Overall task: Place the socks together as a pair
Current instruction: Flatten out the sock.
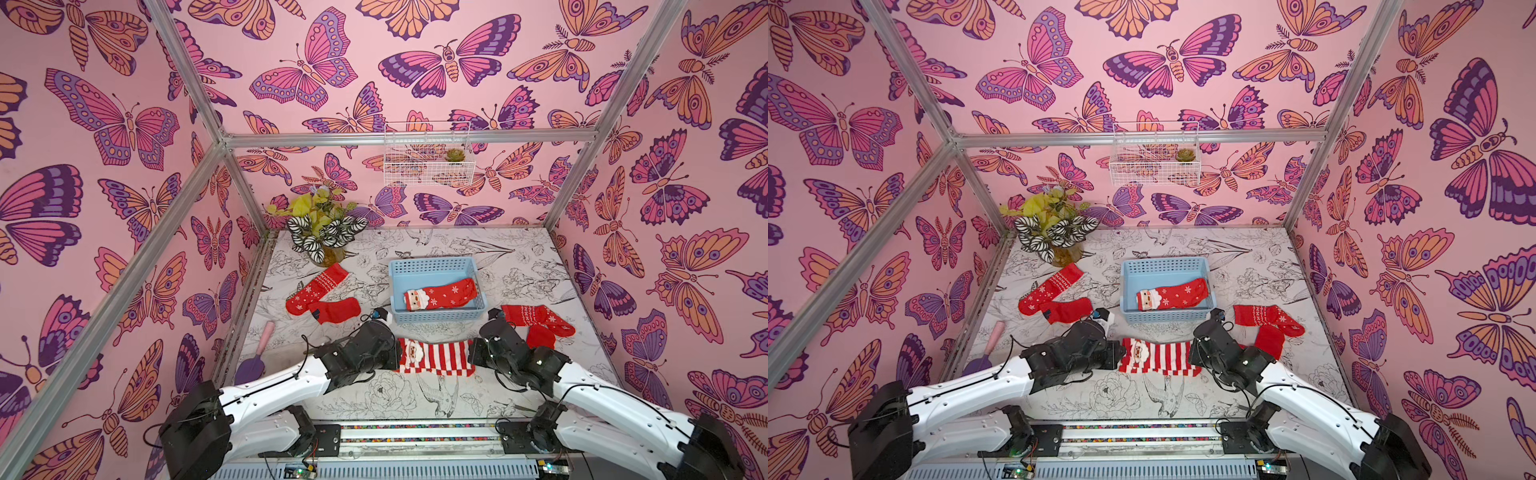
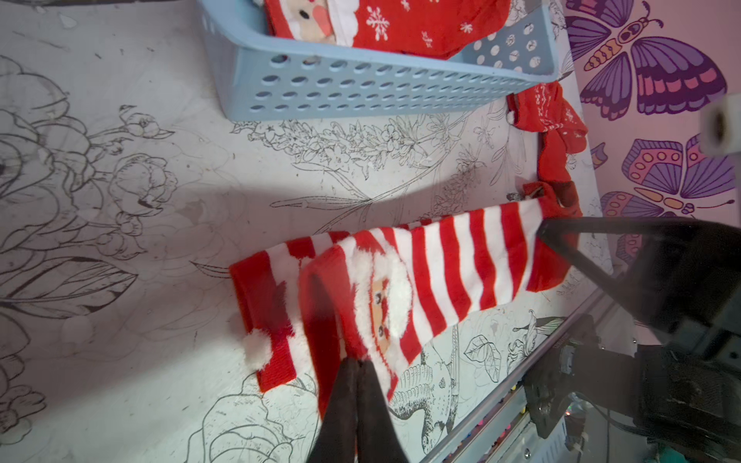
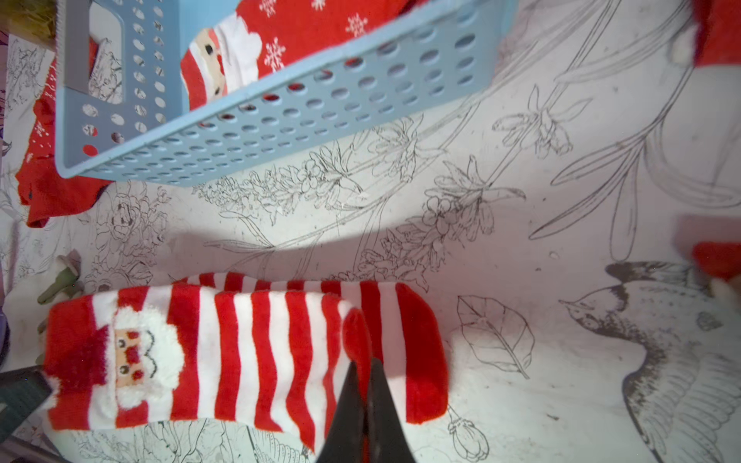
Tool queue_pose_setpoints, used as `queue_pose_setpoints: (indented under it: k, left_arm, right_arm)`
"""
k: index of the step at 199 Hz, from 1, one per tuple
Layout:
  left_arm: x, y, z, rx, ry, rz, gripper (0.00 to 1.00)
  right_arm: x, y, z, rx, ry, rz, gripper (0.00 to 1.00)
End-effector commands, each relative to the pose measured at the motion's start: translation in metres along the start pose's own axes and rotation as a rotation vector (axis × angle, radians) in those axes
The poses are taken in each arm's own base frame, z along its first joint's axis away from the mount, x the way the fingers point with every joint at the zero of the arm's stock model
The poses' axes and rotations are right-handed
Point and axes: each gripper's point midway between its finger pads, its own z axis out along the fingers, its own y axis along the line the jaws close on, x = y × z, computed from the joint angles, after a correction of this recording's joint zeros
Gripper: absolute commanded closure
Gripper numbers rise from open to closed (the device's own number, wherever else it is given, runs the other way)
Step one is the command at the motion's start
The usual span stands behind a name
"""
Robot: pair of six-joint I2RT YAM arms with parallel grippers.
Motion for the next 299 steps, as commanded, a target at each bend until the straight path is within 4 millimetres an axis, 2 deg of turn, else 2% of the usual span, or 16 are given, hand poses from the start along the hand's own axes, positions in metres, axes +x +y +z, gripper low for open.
queue_pose_setpoints:
  k: [1, 50, 97, 148, 183, 186, 194, 223, 299]
  left_arm:
    - [0.013, 0.023, 0.005, -0.082, 0.018, -0.007, 1.0]
    - [0.016, 0.038, 0.012, -0.157, 0.028, 0.009, 1.0]
    - [0.023, 0.038, 0.021, -0.165, 0.079, 0.022, 1.0]
    - [0.024, 0.044, 0.023, -0.187, 0.077, 0.033, 1.0]
    - [0.023, 0.043, 0.024, -0.189, 0.077, 0.043, 1.0]
    - [0.028, 0.049, 0.029, -0.213, 0.099, 0.046, 1.0]
    - [0.03, 0.05, 0.03, -0.22, 0.106, 0.049, 1.0]
    - [0.027, 0.046, 0.032, -0.211, 0.105, 0.06, 1.0]
    - [0.025, 0.039, 0.033, -0.18, 0.101, 0.071, 1.0]
  right_arm:
    - [-0.012, -0.006, 0.001, 0.063, -0.042, -0.039, 1.0]
    - [-0.007, -0.007, 0.02, 0.113, 0.004, -0.041, 1.0]
    - [0.0, -0.007, 0.029, 0.132, 0.047, -0.044, 1.0]
    - [0.01, -0.006, 0.027, 0.127, 0.108, -0.036, 1.0]
    - [0.01, -0.006, 0.025, 0.128, 0.113, -0.03, 0.97]
    - [0.01, -0.007, 0.026, 0.131, 0.112, -0.03, 0.97]
    - [0.01, -0.009, 0.026, 0.143, 0.107, -0.032, 0.97]
    - [0.009, -0.011, 0.026, 0.154, 0.105, -0.033, 0.97]
    - [0.02, -0.021, 0.032, 0.192, 0.149, -0.033, 0.82]
